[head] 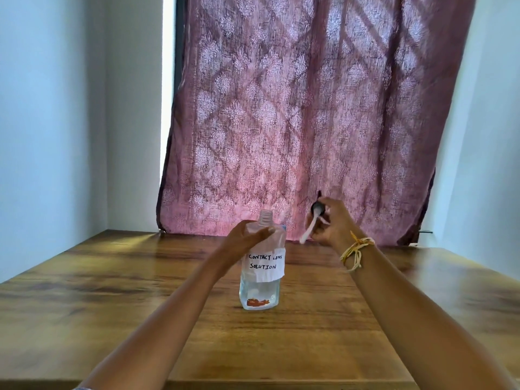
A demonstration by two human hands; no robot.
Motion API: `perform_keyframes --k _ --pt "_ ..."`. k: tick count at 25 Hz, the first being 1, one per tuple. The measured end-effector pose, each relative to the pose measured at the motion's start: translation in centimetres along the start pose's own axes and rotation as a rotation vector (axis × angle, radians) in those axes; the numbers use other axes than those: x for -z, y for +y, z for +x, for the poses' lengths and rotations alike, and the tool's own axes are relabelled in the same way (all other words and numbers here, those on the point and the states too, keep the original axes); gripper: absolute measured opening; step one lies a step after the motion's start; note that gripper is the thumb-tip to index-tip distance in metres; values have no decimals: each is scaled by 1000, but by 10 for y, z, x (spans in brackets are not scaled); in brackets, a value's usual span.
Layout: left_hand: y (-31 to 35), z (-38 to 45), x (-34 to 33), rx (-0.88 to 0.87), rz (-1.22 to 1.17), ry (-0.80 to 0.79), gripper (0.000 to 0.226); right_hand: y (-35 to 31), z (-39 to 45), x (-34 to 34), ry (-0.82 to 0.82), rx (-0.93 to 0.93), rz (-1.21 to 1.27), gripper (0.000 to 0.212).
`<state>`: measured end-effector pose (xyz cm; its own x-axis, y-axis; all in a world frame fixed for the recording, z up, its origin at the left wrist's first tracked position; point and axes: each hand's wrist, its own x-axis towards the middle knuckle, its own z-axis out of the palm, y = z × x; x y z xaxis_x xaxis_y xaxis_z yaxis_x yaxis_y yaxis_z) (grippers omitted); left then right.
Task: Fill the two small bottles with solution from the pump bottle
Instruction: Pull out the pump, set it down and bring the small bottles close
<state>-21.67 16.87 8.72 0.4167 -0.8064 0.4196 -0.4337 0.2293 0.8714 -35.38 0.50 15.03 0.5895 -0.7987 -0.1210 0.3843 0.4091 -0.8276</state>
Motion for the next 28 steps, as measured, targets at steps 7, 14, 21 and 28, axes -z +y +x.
perform_keyframes --k 7,14,21,28 --pt "-62 -34 0 169 -15 -38 108 78 24 53 -75 -10 -730 24" --pt "-79 -48 1 233 287 -60 125 101 44 72 20 247 -1207 43" --pt "-81 -53 -3 232 308 -12 88 100 29 79 -51 316 -1178 35" --pt "-76 -55 -10 213 375 44 77 92 4 99 -33 288 -1393 33"
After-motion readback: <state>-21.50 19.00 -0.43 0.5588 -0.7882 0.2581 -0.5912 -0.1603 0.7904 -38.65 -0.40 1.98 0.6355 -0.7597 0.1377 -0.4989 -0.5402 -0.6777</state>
